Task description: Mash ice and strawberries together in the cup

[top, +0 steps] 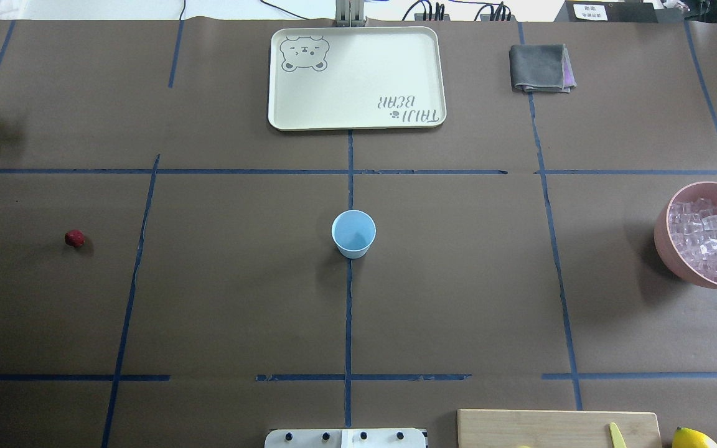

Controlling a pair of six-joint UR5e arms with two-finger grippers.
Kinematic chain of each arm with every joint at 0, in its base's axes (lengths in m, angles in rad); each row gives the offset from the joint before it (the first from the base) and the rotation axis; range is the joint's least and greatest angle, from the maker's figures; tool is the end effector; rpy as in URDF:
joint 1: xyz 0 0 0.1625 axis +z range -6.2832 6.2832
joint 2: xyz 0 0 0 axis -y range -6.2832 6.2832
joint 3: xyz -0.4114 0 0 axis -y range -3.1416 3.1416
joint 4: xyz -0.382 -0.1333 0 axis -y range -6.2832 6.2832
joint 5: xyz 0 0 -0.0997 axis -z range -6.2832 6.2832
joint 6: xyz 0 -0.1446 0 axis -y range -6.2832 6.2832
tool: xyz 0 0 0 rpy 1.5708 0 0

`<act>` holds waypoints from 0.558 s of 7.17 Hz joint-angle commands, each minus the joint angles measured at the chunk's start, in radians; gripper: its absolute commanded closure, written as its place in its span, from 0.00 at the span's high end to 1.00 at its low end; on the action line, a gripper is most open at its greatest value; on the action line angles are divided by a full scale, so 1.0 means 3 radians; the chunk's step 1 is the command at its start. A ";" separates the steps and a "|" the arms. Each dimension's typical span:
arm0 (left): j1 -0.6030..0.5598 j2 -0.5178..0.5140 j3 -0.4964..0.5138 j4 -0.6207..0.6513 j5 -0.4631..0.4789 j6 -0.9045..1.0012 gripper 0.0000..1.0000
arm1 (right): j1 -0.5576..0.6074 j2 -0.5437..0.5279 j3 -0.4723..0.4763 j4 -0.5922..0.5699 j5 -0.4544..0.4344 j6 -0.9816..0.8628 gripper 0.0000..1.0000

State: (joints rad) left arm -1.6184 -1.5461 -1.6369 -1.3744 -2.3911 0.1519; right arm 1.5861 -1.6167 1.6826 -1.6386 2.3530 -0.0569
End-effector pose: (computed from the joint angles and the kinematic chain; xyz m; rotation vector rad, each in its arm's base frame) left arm -0.0492 -0.4530 0.6708 -0.0639 0.8290 0.0346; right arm 0.0384 -0.4613 0.6511 0.0264 -0.7818 -0.0387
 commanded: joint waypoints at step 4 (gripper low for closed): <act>-0.0010 -0.0006 0.0001 -0.0010 -0.0001 0.0005 1.00 | -0.0005 0.0015 0.0006 0.0011 0.0148 0.0011 1.00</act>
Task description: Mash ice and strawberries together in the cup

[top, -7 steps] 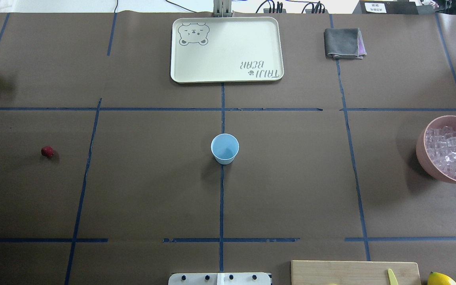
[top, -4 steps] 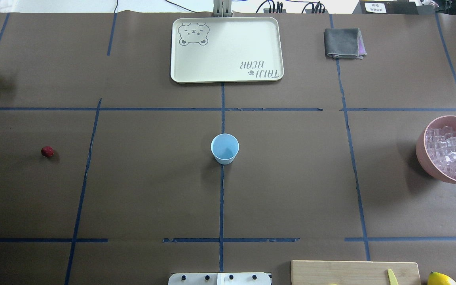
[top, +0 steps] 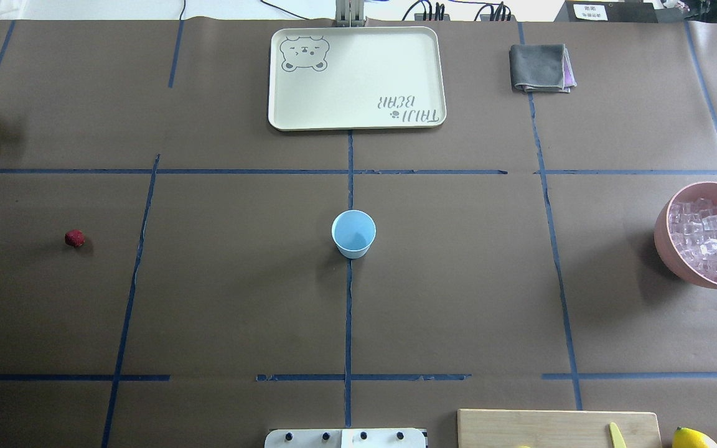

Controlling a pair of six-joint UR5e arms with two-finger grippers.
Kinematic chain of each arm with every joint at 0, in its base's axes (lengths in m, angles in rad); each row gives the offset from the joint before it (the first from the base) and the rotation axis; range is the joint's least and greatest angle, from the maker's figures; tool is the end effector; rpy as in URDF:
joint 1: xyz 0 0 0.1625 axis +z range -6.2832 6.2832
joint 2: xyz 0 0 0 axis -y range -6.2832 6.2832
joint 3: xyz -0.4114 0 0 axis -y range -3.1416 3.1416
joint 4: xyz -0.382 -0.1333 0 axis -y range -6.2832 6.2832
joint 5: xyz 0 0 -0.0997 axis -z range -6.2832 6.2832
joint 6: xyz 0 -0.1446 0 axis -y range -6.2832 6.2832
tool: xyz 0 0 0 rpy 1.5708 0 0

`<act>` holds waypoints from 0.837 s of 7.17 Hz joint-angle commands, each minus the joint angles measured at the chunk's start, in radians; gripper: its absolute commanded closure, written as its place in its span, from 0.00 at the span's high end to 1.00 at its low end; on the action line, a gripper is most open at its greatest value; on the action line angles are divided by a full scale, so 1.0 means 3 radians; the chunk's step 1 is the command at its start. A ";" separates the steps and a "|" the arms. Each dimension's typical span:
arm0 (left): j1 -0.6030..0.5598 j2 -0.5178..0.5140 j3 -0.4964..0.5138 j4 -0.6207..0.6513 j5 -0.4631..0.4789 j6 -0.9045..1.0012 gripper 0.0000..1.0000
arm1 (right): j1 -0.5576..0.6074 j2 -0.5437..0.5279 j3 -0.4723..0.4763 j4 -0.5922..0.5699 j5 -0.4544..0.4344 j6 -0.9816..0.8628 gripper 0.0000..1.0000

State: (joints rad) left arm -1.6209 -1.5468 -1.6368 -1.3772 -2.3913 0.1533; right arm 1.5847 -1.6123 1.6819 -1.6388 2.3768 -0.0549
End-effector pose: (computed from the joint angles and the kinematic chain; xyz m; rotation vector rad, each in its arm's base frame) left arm -0.0503 -0.4535 0.6703 -0.0591 0.8291 0.0350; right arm 0.0354 -0.4634 0.6469 0.0292 -0.8055 -0.0394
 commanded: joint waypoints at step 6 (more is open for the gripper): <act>-0.0007 -0.0019 -0.0026 -0.0006 -0.0001 0.0000 1.00 | -0.0791 -0.0122 0.0784 0.0282 -0.0230 0.1703 1.00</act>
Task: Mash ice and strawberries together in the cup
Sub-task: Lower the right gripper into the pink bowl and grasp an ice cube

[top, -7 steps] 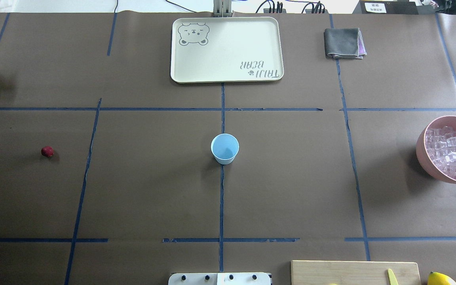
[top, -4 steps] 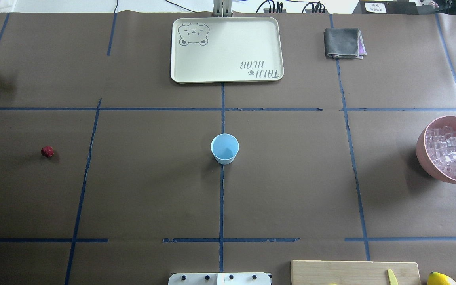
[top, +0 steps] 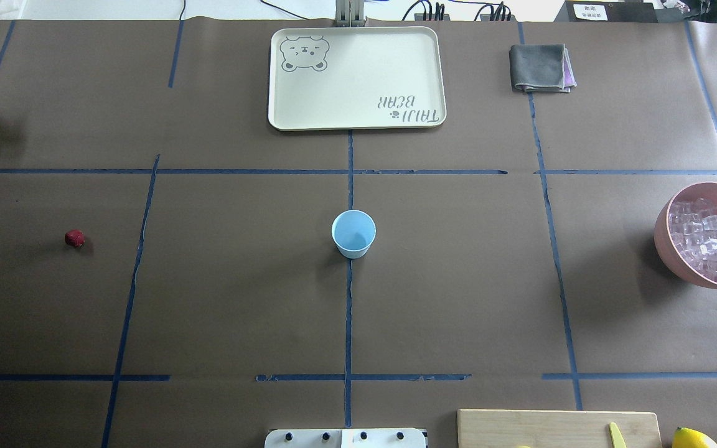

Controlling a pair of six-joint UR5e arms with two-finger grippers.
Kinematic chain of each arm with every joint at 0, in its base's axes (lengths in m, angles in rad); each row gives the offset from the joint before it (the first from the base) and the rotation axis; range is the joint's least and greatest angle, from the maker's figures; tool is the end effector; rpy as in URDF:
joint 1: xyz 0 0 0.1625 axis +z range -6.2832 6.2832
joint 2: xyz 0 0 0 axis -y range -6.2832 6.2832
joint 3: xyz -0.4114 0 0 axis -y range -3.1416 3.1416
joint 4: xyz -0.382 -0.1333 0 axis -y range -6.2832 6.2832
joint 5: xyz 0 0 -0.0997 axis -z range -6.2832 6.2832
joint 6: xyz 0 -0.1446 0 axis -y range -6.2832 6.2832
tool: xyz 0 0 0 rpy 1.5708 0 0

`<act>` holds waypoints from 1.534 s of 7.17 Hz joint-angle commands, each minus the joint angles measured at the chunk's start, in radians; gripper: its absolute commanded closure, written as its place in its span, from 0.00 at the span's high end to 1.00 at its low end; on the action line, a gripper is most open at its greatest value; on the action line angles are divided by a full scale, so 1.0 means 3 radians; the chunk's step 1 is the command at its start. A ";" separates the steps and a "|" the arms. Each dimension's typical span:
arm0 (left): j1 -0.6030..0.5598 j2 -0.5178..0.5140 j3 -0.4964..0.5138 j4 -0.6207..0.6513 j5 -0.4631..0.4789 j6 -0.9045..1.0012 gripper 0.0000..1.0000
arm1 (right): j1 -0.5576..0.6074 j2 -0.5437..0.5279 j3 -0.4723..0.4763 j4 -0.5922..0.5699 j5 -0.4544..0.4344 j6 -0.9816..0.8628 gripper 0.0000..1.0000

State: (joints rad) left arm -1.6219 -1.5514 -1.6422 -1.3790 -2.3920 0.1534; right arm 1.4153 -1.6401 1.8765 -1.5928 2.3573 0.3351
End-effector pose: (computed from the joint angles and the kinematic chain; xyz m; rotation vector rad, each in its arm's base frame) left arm -0.0508 -0.4565 0.6654 -0.0475 0.8289 0.0390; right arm -0.0410 -0.4613 0.5620 0.0069 -0.8093 0.0854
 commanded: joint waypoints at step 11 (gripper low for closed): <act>-0.0024 -0.0003 -0.0018 0.0000 0.0002 0.0000 1.00 | -0.1092 -0.0372 -0.0062 0.1055 -0.0453 0.1532 0.92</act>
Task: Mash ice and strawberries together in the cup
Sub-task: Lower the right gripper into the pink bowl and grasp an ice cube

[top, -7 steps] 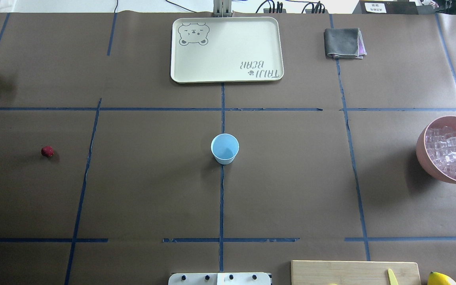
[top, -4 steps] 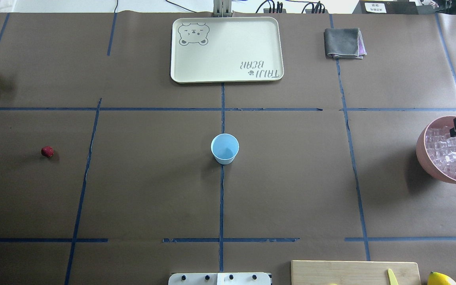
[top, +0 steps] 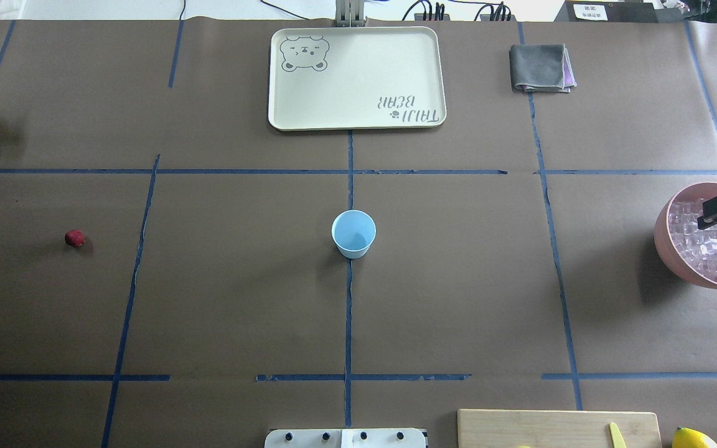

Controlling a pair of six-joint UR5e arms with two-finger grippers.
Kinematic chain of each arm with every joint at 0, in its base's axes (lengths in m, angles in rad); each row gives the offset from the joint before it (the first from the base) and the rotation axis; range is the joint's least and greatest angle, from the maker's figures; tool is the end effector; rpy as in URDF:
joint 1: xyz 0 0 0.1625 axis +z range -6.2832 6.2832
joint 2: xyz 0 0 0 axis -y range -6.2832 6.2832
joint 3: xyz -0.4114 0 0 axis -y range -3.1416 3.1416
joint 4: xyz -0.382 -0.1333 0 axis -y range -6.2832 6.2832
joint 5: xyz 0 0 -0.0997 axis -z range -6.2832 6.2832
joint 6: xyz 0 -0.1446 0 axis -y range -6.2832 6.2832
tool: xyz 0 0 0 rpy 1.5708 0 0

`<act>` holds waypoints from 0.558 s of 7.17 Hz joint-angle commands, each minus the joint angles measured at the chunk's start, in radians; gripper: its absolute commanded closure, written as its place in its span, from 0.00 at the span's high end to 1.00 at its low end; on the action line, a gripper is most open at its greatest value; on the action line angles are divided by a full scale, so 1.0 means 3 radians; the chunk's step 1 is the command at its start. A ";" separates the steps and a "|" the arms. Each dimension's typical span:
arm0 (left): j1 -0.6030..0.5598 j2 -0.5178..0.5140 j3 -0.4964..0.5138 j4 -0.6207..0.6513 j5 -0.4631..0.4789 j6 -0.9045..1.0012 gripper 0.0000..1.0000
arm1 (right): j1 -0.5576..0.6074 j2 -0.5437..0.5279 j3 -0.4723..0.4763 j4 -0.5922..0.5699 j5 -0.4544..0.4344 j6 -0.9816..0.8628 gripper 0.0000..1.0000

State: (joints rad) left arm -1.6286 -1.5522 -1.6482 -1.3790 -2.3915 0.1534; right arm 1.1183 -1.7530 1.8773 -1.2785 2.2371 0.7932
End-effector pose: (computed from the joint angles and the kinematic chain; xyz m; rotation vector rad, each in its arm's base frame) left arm -0.0540 -0.4571 0.6623 -0.0384 0.8281 0.0355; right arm -0.1536 -0.4164 0.5833 -0.0573 -0.7676 0.1850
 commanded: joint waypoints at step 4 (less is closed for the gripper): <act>-0.0002 -0.0006 -0.0008 0.0000 0.0000 -0.0005 1.00 | -0.0133 0.0024 -0.0198 0.0013 -0.0043 0.0000 0.90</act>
State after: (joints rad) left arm -1.6291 -1.5537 -1.6495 -1.3791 -2.3915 0.1531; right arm 1.0794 -1.7474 1.8252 -1.2750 2.2221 0.7930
